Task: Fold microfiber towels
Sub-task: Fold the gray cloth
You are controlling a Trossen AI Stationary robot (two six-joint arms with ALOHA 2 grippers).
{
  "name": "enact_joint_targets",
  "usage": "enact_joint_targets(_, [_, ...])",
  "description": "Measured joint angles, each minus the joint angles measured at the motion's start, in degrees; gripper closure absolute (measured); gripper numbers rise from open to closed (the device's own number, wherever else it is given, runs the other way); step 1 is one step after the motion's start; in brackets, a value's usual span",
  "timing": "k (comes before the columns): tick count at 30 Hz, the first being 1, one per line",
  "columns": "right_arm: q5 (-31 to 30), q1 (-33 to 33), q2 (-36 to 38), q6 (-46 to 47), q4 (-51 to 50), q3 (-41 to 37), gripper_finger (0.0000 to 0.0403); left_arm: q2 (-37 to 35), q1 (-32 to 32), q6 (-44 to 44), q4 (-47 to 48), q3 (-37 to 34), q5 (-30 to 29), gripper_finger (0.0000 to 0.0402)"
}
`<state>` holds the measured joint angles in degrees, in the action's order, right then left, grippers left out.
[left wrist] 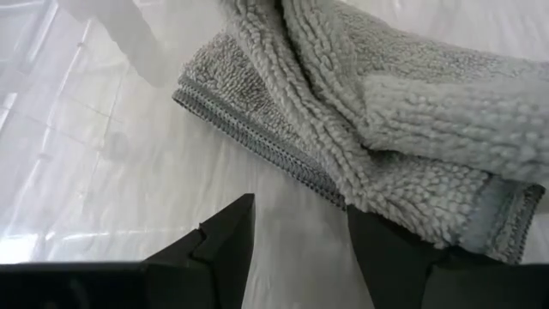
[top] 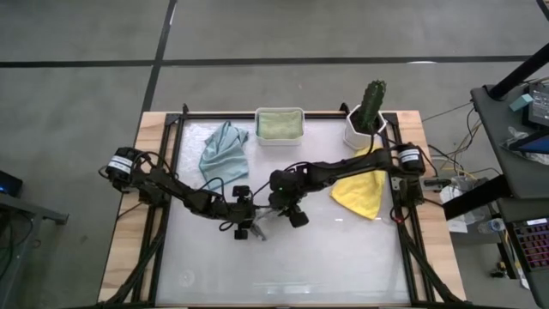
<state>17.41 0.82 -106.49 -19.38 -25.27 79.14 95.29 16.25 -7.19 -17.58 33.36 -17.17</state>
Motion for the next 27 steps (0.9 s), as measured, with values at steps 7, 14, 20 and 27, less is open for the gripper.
enact_joint_targets(7, [-7.02, -0.07, -0.27, -1.05, 2.3, -0.29, 0.0312, 0.02, 0.0, 0.03, 0.0, -0.04, -0.02, 0.0235])
enact_joint_targets(14, [-7.01, -0.09, -0.49, -2.28, 5.03, -0.6, 0.039, 0.02, 0.04, 0.05, 0.04, -0.09, 0.0, 0.0268])
enact_joint_targets(20, [-7.67, -0.62, -0.51, -1.66, 7.9, -1.32, 0.0394, 0.02, 0.04, 0.09, 0.07, -0.13, 0.02, 0.0287])
enact_joint_targets(27, [-9.0, -1.12, -0.55, -0.07, 14.97, -4.67, 0.0394, 0.02, 0.02, 0.11, 0.09, -0.13, 0.02, 0.0288])
